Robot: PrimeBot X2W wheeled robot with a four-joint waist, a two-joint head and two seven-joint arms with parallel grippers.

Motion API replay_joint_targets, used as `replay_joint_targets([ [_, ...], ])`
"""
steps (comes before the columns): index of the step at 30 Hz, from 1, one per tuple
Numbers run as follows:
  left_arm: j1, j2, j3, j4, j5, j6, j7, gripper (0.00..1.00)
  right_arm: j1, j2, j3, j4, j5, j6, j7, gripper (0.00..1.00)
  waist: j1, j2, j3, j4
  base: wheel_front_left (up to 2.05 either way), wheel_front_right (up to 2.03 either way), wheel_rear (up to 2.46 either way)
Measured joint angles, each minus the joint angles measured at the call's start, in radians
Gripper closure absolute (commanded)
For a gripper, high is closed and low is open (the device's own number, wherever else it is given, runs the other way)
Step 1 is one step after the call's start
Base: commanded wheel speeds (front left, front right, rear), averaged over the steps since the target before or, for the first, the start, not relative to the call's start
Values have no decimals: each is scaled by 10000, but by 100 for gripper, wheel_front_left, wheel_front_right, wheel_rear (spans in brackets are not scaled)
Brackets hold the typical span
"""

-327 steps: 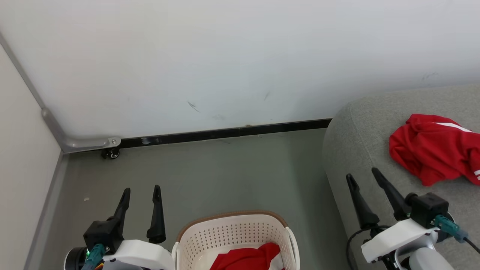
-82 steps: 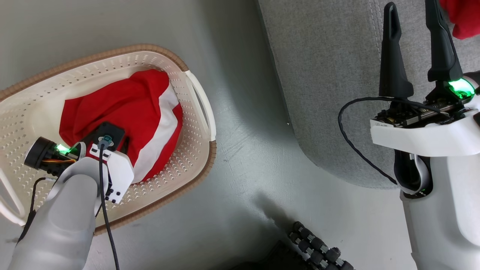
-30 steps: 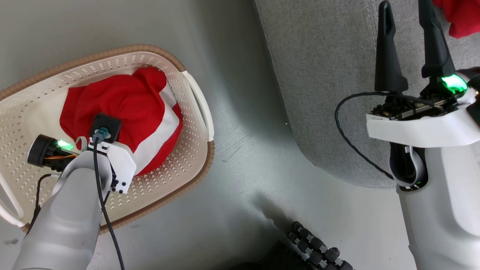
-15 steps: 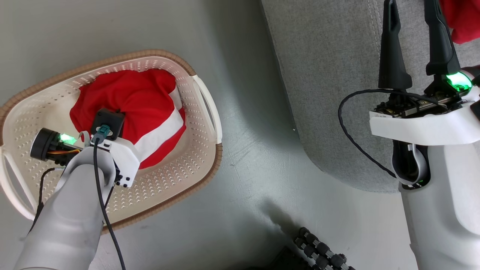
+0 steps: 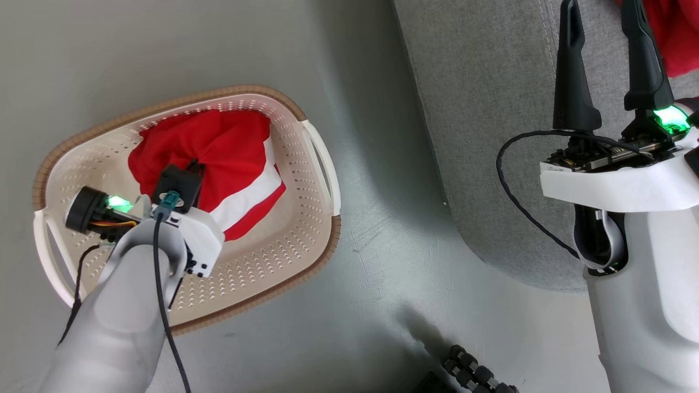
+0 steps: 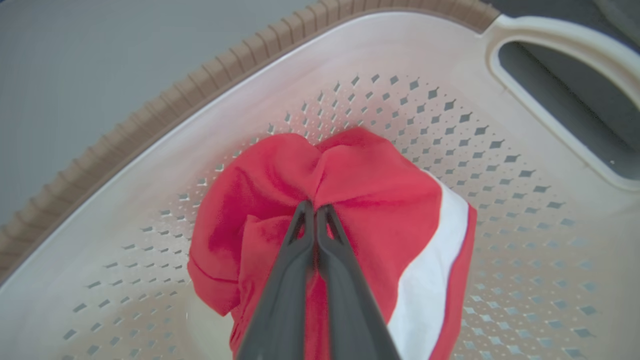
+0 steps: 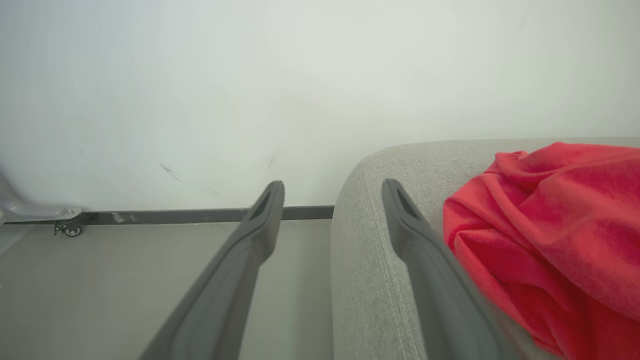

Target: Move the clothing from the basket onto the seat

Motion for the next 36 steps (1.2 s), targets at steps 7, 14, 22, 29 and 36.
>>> replay_joint_targets([
  [7, 170, -178, -23, -619, -19, 0, -40, 100, 8, -13, -123, 12, -232, 0, 0, 0, 0, 0, -258, 261, 0, 0, 0],
  [14, 437, -357, -12, -1442, -109, 6, -40, 100, 16, -27, -153, 19, -334, 0, 0, 0, 0, 0, -488, 544, 0, 0, 0],
  [22, 809, -384, 27, -2468, -203, 136, -42, 100, 26, -36, -203, 25, -412, 0, -2, 0, 0, 0, -723, 815, 0, 0, 0],
  [29, 1094, -360, 123, -3354, -368, 213, -42, 100, 57, -40, -249, 38, -604, 0, -2, 0, 0, 0, -990, 1040, 0, 0, 0],
  [36, 1475, -360, 221, -4153, -456, 330, -52, 100, 261, -90, -372, 77, -842, 0, -2, 0, 0, 0, -1297, 1211, 0, 0, 0],
])
